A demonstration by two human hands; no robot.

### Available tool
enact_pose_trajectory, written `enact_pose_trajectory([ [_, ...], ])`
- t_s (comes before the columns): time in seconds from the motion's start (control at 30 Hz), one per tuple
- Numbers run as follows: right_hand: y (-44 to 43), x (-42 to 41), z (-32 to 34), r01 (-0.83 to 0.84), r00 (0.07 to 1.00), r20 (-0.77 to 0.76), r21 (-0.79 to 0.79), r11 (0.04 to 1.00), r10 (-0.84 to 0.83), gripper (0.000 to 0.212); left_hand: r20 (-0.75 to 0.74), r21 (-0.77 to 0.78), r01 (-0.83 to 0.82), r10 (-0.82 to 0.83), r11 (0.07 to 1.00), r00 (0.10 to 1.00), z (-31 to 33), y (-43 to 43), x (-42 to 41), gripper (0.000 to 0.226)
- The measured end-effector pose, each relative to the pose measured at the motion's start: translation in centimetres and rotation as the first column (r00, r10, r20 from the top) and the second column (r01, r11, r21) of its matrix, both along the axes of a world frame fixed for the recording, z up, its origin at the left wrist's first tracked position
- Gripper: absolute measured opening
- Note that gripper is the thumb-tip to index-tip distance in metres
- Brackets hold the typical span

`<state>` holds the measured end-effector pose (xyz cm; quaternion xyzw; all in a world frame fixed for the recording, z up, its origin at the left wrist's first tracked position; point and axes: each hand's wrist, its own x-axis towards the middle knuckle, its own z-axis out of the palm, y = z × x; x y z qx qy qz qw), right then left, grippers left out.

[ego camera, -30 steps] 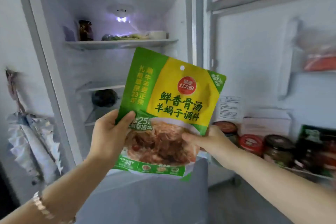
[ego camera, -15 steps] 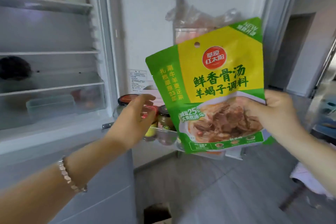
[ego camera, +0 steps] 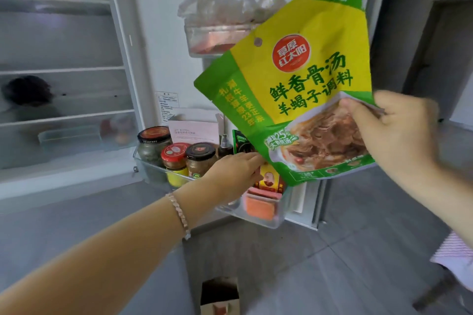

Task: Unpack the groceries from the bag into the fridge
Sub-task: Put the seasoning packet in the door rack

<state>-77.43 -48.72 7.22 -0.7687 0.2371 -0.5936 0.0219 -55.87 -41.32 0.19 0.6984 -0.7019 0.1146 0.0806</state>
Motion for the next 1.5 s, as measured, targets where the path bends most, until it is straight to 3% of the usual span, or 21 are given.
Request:
enact_pose_trajectory([
  [0.1,-0.1,-0.2,-0.3,0.046,0.997,0.062,-0.098,0.994,-0.040,0.045,0.063,0.105,0.028,-0.034,0.994,0.997,-0.1,-0.7,-0.7,0.050],
  [0.2,0.1,-0.2,0.2,0.106,0.989,0.123,-0.174,0.979,-0.085,0.045,-0.006,0.144,0.064,-0.064,0.987,0.998,0.1,-0.7,-0.2,0.049],
  [0.3,0.4,0.7,0.4,0.139,0.982,0.159,-0.237,0.961,-0.103,0.045,0.075,0.148,0.070,-0.082,0.987,0.994,0.3,-0.1,1.0,0.049],
  [0.47,0.0,4.3,-1.5,0.138,0.989,0.087,-0.300,0.944,-0.118,0.043,-0.090,0.125,0.127,-0.116,0.984,0.989,0.0,0.9,2.6,0.050],
  [0.63,-0.8,6.5,-2.7,0.201,0.977,-0.006,-0.301,0.932,-0.212,0.037,-0.118,0.070,0.155,-0.146,0.985,0.982,-1.1,1.5,2.9,0.044],
  [0.7,-0.9,7.3,-2.8,0.205,0.976,-0.017,-0.257,0.944,-0.216,0.034,-0.097,0.049,0.164,-0.159,0.985,0.983,-1.3,1.8,2.8,0.041],
  [0.77,-0.6,8.5,-3.4,0.189,0.980,-0.026,-0.211,0.959,-0.198,0.034,-0.111,-0.073,0.201,-0.208,0.977,0.972,-1.7,2.3,3.0,0.040],
  [0.83,-0.4,9.6,-4.5,0.139,0.989,-0.030,-0.149,0.979,-0.145,0.039,-0.134,-0.362,0.153,-0.214,0.919,0.968,-2.3,2.8,3.4,0.038],
  [0.9,-0.2,10.5,-5.7,0.048,0.999,0.005,-0.034,0.998,-0.048,0.044,-0.306,-0.604,-0.088,-0.129,0.792,0.943,-2.2,3.2,3.8,0.035],
  [0.93,-0.1,10.8,-6.2,-0.002,0.999,0.038,0.034,0.999,0.001,0.046,-0.435,-0.614,-0.240,-0.069,0.752,0.898,-1.9,3.3,4.1,0.037],
  [1.0,0.2,11.5,-6.8,-0.090,0.988,0.136,0.162,0.983,0.068,0.045,-0.611,-0.426,-0.398,0.065,0.812,0.789,-1.6,2.9,5.2,0.049],
  [1.07,0.5,12.4,-7.1,-0.179,0.961,0.253,0.274,0.945,0.108,0.045,-0.625,-0.230,-0.362,0.148,0.903,0.767,-1.6,2.1,5.7,0.050],
  [1.2,0.3,13.6,-7.7,-0.279,0.942,0.304,0.466,0.839,0.144,0.031,-0.640,-0.193,-0.414,0.206,0.890,0.740,-1.8,1.5,5.1,0.041],
  [1.27,-0.2,13.4,-8.4,-0.262,0.958,0.253,0.577,0.773,0.136,0.021,-0.647,-0.203,-0.404,0.188,0.892,0.739,-2.0,1.6,5.3,0.039],
  [1.33,-0.2,12.8,-9.0,-0.194,0.980,0.098,0.662,0.724,0.173,0.016,-0.667,-0.210,-0.370,0.144,0.905,0.731,-2.2,1.6,5.8,0.037],
  [1.43,0.1,12.3,-9.2,-0.038,0.973,-0.131,0.723,0.689,0.190,0.036,-0.657,-0.209,-0.336,0.123,0.918,0.744,-2.4,1.6,6.1,0.037],
  [1.5,0.3,12.0,-9.3,0.102,0.949,-0.283,0.688,0.718,0.137,0.034,-0.679,-0.279,-0.349,0.072,0.895,0.730,-2.1,1.8,6.0,0.035],
])
